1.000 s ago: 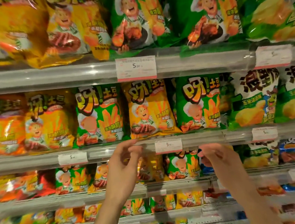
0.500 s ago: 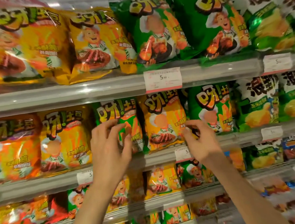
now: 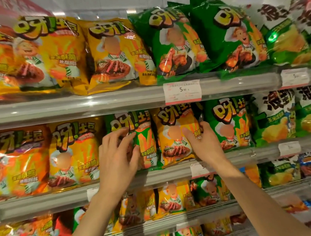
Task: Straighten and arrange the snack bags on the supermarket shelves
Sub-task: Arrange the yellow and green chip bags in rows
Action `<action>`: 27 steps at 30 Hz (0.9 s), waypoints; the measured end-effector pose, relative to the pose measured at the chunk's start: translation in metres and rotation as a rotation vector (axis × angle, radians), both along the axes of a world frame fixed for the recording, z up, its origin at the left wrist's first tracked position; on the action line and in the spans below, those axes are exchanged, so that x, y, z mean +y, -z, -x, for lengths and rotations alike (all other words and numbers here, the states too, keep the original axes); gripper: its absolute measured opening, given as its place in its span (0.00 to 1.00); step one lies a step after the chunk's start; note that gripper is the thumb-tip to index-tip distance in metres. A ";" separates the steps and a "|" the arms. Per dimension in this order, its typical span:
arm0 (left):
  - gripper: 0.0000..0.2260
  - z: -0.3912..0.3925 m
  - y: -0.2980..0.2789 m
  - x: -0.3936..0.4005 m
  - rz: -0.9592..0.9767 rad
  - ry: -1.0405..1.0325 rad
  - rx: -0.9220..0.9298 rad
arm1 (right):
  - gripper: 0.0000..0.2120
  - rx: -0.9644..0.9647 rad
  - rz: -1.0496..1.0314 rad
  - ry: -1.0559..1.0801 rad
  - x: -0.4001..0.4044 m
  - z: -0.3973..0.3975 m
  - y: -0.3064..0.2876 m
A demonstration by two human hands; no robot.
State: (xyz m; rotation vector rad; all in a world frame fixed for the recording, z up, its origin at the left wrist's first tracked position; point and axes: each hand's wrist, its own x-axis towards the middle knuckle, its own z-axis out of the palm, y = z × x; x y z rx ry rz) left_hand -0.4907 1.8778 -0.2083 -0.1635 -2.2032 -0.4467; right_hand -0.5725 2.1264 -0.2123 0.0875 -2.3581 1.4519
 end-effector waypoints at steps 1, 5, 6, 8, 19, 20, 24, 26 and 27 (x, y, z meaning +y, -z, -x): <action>0.16 0.000 -0.001 -0.001 -0.013 0.008 -0.008 | 0.34 0.006 0.011 0.004 0.000 0.001 -0.002; 0.15 -0.002 -0.004 -0.004 -0.056 0.039 -0.028 | 0.32 0.048 0.072 0.012 0.005 0.003 -0.010; 0.16 -0.002 -0.004 -0.004 -0.070 0.044 -0.034 | 0.31 0.056 0.090 0.017 0.006 0.004 -0.013; 0.16 -0.003 -0.006 -0.003 -0.099 0.053 -0.046 | 0.29 0.048 0.160 0.018 0.008 0.006 -0.019; 0.12 -0.014 -0.011 0.001 -0.097 0.091 -0.062 | 0.12 -0.032 0.293 -0.099 0.010 -0.029 0.000; 0.13 -0.016 -0.013 0.002 -0.102 0.083 -0.062 | 0.13 -0.036 0.274 -0.113 0.014 -0.031 0.001; 0.13 -0.023 -0.020 0.016 -0.127 0.117 -0.081 | 0.26 -0.075 0.228 -0.181 0.027 -0.037 0.006; 0.15 -0.025 -0.022 0.026 -0.229 0.202 -0.182 | 0.34 -0.111 0.236 -0.237 0.030 -0.043 0.004; 0.19 -0.026 -0.023 0.030 -0.322 0.258 -0.273 | 0.35 -0.125 0.232 -0.274 0.031 -0.047 0.002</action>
